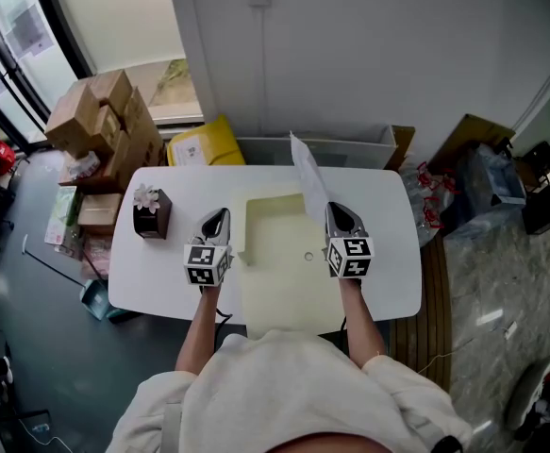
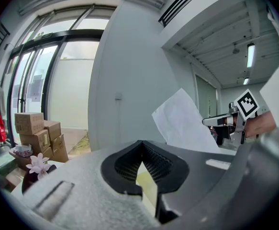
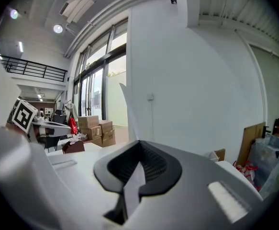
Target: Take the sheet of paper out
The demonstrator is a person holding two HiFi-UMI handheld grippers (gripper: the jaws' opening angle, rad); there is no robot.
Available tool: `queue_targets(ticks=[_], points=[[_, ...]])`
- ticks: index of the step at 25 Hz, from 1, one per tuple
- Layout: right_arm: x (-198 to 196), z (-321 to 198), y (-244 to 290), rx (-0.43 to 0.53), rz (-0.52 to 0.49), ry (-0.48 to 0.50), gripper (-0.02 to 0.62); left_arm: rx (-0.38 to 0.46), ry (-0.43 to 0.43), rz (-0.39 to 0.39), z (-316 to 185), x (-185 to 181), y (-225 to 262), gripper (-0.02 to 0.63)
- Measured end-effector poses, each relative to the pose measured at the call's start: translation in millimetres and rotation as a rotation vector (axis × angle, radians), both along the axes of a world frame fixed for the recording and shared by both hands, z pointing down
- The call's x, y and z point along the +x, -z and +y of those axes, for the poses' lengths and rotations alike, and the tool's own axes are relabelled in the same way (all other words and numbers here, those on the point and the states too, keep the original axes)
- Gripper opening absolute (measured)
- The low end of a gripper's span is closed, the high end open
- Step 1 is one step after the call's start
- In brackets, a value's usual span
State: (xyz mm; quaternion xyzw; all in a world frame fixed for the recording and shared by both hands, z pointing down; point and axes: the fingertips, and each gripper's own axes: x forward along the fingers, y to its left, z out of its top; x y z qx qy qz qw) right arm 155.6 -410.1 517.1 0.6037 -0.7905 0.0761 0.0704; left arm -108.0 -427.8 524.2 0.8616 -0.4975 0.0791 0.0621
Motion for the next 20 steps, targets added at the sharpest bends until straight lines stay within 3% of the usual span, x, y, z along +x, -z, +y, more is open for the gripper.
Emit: queue_targets(ticks=[20], points=[[-9.0,-8.1,-6.3,-0.015,0.016,0.029,0.003,-0.011,0.004,-0.006,-3.1,-4.7,-3.7,0.006]])
